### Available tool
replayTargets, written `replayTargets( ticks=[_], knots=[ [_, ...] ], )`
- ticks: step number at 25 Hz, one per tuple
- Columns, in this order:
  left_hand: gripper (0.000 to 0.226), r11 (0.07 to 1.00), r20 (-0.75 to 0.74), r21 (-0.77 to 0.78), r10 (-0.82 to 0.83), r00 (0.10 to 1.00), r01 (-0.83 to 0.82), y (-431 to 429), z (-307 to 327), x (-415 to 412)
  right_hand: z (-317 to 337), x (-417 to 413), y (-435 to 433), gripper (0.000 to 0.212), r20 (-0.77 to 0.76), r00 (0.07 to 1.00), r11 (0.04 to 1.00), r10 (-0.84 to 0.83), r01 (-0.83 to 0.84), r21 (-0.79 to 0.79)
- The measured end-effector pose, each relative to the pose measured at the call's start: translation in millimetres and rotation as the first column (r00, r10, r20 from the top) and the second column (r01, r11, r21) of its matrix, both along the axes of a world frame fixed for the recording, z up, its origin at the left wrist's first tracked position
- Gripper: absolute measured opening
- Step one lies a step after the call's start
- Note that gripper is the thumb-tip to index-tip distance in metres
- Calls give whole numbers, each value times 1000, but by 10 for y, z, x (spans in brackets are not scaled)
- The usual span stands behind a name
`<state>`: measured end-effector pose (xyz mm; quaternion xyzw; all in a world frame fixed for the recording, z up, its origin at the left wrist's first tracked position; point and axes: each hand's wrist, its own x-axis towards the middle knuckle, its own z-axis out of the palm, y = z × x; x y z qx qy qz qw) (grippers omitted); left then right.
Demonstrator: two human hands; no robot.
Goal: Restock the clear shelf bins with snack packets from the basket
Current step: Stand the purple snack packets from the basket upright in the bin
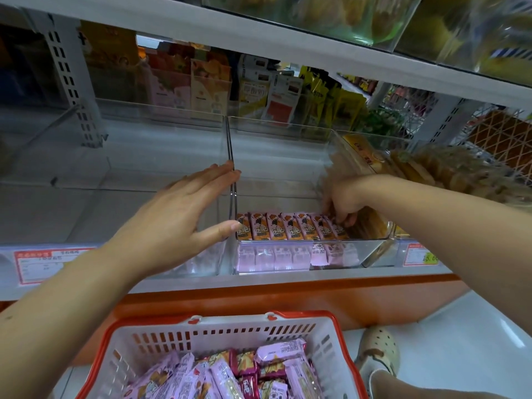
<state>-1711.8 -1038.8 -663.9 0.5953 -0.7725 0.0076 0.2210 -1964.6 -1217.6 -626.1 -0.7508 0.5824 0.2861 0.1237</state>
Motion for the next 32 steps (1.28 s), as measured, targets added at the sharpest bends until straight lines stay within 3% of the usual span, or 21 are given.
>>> replayTargets(
  ticks=[4, 7, 9, 11, 12, 13, 14, 16, 17, 19, 21, 24, 26, 27, 29, 30, 32],
  knots=[
    [82, 1000, 3, 0, 16, 1000, -16, 25, 28, -22, 79, -16, 107, 52, 81, 996, 999, -48, 47, 9],
    [76, 992, 60, -120, 53, 997, -45, 177, 41, -129, 265, -114, 385, 48, 370, 926, 971, 77, 14, -238],
    [64, 973, 58, -230, 11, 998, 3, 389, 5, -277, 363, -196, 799, 39, 634, 730, 912, 255, 37, -409],
    [53, 963, 22, -257, -74, 997, 78, 650, -123, -469, 357, -314, 1313, 28, 860, 476, 969, 181, 65, -240],
    [49, 973, 34, -205, -103, 994, 108, 773, -218, -567, 247, -364, 1534, 24, 896, 435, 995, 84, 12, -99],
    [48, 988, 49, -94, -120, 992, 124, 885, -337, -655, 69, -405, 1702, 22, 877, 481, 997, -11, -59, 45],
    [47, 990, 47, 61, -128, 991, 125, 970, -491, -725, -190, -430, 1798, 24, 802, 595, 980, -55, -122, 158],
    [49, 913, 36, 395, -121, 992, 97, 1132, -940, -804, -903, -449, 1922, 36, 530, 848, 944, 19, -189, 269],
    [49, 854, 49, 516, -114, 992, 73, 1200, -1182, -819, -1309, -454, 1982, 43, 398, 916, 939, 55, -184, 292],
    [50, 766, 78, 642, -72, 994, 5, 1316, -1621, -823, -2027, -504, 2147, 54, 295, 955, 953, -17, -74, 295],
    [51, 714, 68, 698, 7, 998, -53, 1419, -1934, -825, -2517, -602, 2329, 60, 300, 947, 977, -119, 57, 208],
    [54, 644, 58, 759, 72, 996, -90, 1570, -2149, -850, -2791, -687, 2490, 58, 232, 967, 994, -103, 111, -22],
    [54, 607, 37, 790, 88, 995, -83, 1620, -2201, -855, -2765, -638, 2539, 52, 294, 948, 990, -122, 137, -29],
    [54, 617, 35, 782, 98, 995, -88, 1621, -2191, -860, -2689, -593, 2560, 49, 358, 910, 978, -209, 204, 51],
    [55, 687, 32, 718, 122, 992, -108, 1568, -2144, -890, -2542, -522, 2565, 49, 487, 711, 861, -507, 397, 317],
    [55, 706, -15, 702, 150, 989, -97, 1528, -2097, -919, -2463, -493, 2584, 50, 521, 555, 760, -649, 431, 486],
    [52, 677, -239, 736, 275, 931, -11, 1439, -1979, -995, -2275, -475, 2645, 38, 498, 214, 542, -841, 321, 777]
  ],
)
